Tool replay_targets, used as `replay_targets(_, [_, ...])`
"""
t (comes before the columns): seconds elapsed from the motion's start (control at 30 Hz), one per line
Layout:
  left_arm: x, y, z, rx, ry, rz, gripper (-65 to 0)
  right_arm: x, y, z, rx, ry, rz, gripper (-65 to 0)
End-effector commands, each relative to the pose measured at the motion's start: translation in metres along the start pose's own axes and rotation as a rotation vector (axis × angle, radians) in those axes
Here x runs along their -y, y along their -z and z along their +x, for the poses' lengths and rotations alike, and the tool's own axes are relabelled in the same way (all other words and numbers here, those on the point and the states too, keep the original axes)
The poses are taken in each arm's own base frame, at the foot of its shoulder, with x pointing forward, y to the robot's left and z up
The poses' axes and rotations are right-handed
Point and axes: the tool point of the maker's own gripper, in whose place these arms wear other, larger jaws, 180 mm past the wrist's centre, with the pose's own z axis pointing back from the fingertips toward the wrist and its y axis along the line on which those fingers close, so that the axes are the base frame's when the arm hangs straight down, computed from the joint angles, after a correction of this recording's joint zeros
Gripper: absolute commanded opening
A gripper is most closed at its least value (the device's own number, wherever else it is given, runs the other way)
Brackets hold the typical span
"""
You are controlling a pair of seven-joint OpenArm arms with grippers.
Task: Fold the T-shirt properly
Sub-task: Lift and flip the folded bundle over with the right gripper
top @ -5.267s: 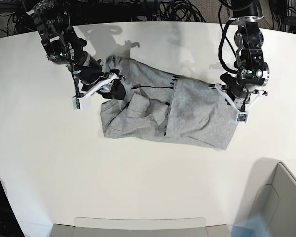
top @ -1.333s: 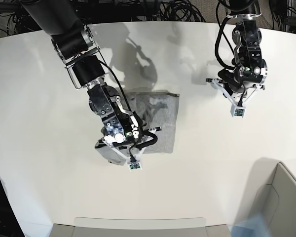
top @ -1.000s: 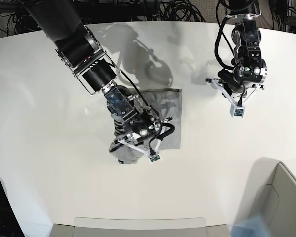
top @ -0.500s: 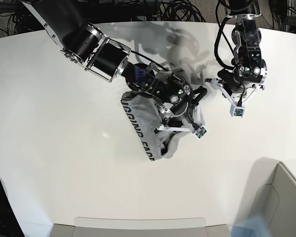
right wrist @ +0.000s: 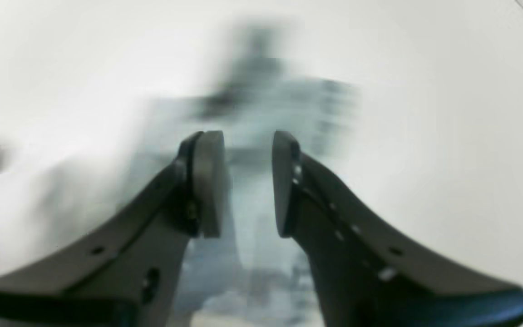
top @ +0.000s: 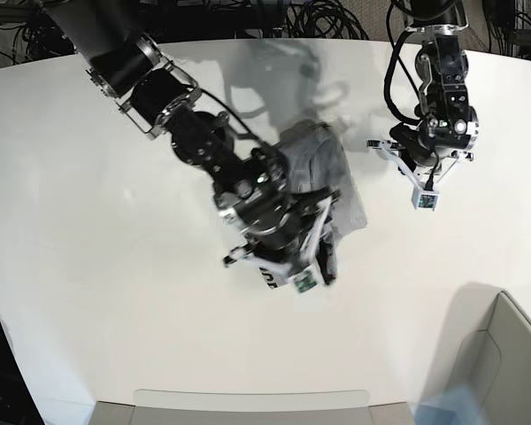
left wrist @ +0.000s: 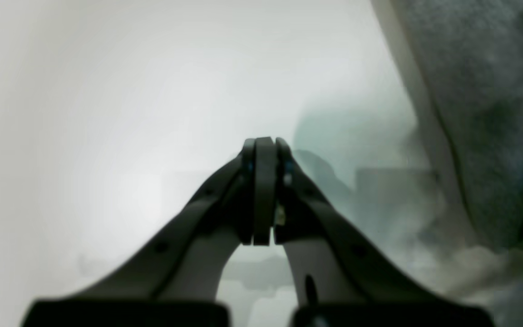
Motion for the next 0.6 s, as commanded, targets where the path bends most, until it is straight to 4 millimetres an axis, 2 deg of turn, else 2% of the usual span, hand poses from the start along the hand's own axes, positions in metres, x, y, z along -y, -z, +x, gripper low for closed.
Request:
replay_targets(0.0, [-0.004,-0.005,0.015,0.048,0.007,0.013,-65.0,0.007,-0.002,0.015,0.038,0.009,0.000,-51.8])
replay_targets(0.07, [-0.003,-0.005,0.015,0.050,0.005,0.010,-65.0,0.024,0.006,0.008,0.003,-0.006,-0.012,-57.9])
replay_targets(0.17, [0.006,-0.003,0.015,0.050,-0.008,-0.008,-65.0,0.029,0.018,-0.003,-0.046,-0.064,0.013,-63.6])
replay_targets(0.27, [0.009,-0.003,0.012,0.046,-0.014,-0.016,-65.0,0.013,0.030,0.004,-0.055,-0.100,0.055,-63.1])
replay_targets(0.37, [0.009,-0.003,0.012,0.046,-0.013,-0.016,-65.0,-0.002,0.056,0.007,-0.054,-0.084,0.085,-60.8])
replay_targets(0.5, [0.006,-0.003,0.003,0.028,-0.019,-0.010,-65.0,-0.015,0.092,-0.003,-0.102,-0.105,0.095,-59.2])
replay_targets(0.57, [0.006,-0.003,0.001,0.024,-0.018,-0.010,-65.0,-0.020,0.098,-0.008,-0.114,-0.155,0.095,-59.2])
